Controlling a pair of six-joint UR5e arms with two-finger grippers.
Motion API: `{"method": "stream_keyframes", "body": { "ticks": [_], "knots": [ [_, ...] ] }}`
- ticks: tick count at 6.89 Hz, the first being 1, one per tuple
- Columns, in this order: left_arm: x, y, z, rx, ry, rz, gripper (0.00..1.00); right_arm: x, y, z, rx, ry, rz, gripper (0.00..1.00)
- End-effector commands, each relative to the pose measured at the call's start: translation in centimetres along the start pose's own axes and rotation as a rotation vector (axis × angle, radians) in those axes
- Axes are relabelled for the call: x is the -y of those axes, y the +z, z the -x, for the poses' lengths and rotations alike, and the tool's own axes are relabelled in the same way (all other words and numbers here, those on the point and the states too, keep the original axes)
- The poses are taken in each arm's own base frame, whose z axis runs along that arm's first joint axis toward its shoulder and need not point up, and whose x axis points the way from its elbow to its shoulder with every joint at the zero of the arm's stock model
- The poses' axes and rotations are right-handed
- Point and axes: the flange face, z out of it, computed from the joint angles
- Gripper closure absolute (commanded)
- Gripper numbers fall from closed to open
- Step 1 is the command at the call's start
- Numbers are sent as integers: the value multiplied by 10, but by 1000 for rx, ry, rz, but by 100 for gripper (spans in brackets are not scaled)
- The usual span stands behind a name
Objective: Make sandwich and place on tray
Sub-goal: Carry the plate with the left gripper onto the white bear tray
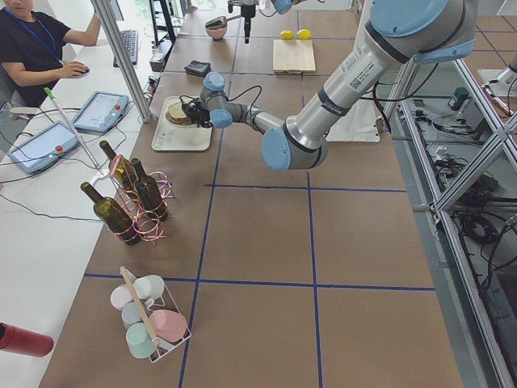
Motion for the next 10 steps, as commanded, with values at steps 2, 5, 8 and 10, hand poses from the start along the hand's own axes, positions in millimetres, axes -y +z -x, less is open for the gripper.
{"method": "stream_keyframes", "body": {
  "ticks": [2,5,8,10],
  "knots": [
    [0,16,-7,-19,-3,-20,100,8,-6,-14,10,15,5,0],
    [-12,18,-5,-29,110,-5,0,12,-7,-20,12,28,7,0],
    [24,-23,27,-33,222,-15,0,13,-12,-23,24,36,10,0],
    [53,-74,37,23,319,28,0,12,-11,-28,20,41,12,0]
  ]
}}
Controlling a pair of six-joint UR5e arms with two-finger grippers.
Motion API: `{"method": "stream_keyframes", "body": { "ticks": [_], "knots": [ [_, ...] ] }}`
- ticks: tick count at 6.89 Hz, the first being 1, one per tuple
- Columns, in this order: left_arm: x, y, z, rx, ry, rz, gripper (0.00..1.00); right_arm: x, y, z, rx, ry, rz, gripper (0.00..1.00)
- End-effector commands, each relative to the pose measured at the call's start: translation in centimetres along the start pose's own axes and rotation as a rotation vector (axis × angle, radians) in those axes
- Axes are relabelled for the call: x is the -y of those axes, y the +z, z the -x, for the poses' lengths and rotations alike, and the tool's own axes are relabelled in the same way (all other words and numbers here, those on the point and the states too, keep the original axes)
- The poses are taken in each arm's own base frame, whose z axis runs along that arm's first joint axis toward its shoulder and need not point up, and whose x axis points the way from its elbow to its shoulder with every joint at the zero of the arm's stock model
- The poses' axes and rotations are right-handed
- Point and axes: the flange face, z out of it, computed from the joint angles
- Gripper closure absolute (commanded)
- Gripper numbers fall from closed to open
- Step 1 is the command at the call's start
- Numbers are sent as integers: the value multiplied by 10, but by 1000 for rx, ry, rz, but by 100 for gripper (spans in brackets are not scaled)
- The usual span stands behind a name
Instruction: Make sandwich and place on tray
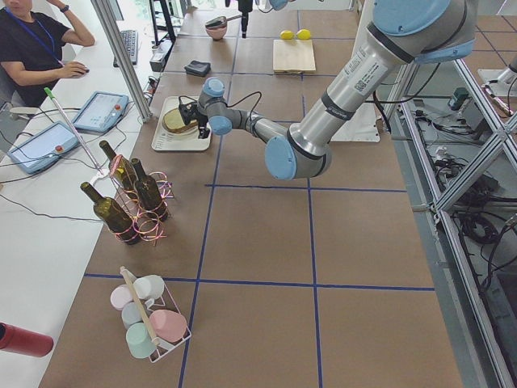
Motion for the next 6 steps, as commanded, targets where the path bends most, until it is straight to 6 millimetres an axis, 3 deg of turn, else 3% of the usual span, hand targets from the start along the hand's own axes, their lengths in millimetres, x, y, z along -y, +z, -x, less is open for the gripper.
{"method": "stream_keyframes", "body": {
  "ticks": [1,2,4,5,6],
  "knots": [
    [27,-67,37,43,123,53,0,0,-2,-19,-12,-9,-2,0],
    [36,-103,62,61,212,69,0,0,-5,-48,-35,-60,-4,0],
    [52,-157,101,142,387,56,0,1,-9,-109,-77,-129,2,0],
    [65,-182,128,194,486,58,0,-4,-12,-142,-83,-160,13,0],
    [91,-203,168,226,562,72,0,-9,-15,-175,-75,-178,30,0]
  ]
}}
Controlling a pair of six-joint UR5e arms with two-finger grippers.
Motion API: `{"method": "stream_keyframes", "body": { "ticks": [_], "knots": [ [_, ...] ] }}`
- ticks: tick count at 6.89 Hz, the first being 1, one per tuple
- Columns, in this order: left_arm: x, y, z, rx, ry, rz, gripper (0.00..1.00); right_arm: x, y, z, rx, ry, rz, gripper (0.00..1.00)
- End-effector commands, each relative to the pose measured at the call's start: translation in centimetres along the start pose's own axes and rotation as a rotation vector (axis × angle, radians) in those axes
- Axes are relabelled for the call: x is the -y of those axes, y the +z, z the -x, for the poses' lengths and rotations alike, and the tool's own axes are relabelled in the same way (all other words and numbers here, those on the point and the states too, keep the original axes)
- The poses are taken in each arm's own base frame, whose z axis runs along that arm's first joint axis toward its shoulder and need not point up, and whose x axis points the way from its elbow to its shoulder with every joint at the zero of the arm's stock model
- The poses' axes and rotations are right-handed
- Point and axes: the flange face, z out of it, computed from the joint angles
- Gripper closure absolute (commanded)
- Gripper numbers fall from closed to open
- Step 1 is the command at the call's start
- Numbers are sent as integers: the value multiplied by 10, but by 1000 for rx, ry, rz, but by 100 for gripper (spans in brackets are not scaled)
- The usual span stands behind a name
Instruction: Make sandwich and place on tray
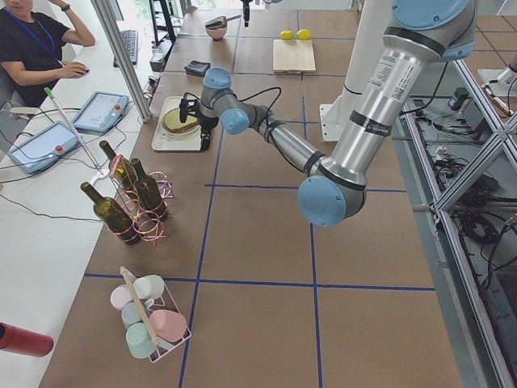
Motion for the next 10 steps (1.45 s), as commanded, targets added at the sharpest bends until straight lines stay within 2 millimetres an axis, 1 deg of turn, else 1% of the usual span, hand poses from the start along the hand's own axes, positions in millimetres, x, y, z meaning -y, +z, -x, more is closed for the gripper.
{"method": "stream_keyframes", "body": {
  "ticks": [1,2,3,4,5,6,7,8,9,10],
  "knots": [
    [3,-24,100,77,201,38,0,-24,-2,-74,3,-36,23,0],
    [3,-30,153,95,270,71,0,-35,-2,-113,-4,-46,28,0],
    [-5,-36,201,93,319,112,0,-45,-1,-142,-10,-46,36,0],
    [-6,-49,238,86,355,125,0,-55,-2,-162,-13,-12,35,0],
    [-7,-56,266,113,354,157,0,-62,5,-169,2,19,49,0],
    [-5,-59,286,135,372,199,0,-64,4,-169,2,16,46,0],
    [-1,-70,309,153,372,212,0,-66,3,-173,-2,17,44,0],
    [-11,-69,325,126,357,241,0,-69,-1,-180,0,40,36,0],
    [-18,-67,335,70,320,265,0,-71,-6,-188,5,66,31,0],
    [-27,-81,366,77,262,254,0,-78,-5,-196,40,96,34,0]
  ]
}}
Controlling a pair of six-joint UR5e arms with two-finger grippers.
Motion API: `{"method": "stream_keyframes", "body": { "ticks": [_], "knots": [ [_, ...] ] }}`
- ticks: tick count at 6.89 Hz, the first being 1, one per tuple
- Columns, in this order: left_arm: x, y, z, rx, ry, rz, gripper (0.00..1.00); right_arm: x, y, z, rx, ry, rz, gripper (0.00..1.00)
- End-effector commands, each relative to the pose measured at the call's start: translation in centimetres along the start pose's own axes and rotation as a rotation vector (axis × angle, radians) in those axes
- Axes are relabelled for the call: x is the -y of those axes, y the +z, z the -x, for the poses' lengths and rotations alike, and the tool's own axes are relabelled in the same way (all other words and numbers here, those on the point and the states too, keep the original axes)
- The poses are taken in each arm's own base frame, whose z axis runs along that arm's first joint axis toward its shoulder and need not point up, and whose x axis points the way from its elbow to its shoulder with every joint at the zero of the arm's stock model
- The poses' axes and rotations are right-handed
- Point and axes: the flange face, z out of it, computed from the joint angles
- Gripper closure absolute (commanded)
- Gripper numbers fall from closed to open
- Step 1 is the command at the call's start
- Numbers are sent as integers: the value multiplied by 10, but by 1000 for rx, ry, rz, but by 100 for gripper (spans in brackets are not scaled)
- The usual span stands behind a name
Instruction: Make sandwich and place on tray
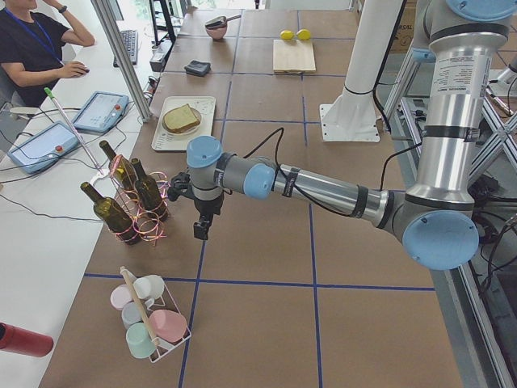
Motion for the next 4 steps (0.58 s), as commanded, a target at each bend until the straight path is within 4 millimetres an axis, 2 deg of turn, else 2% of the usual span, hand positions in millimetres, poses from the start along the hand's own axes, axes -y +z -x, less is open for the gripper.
{"method": "stream_keyframes", "body": {
  "ticks": [1,2,4],
  "knots": [
    [-30,-4,41,-21,-97,13,0,-14,-2,-28,84,84,1,0],
    [-42,-16,61,-39,-179,22,0,-19,5,-45,112,122,7,0],
    [-57,-15,77,-39,-220,31,0,-19,5,-51,105,127,3,0]
  ]
}}
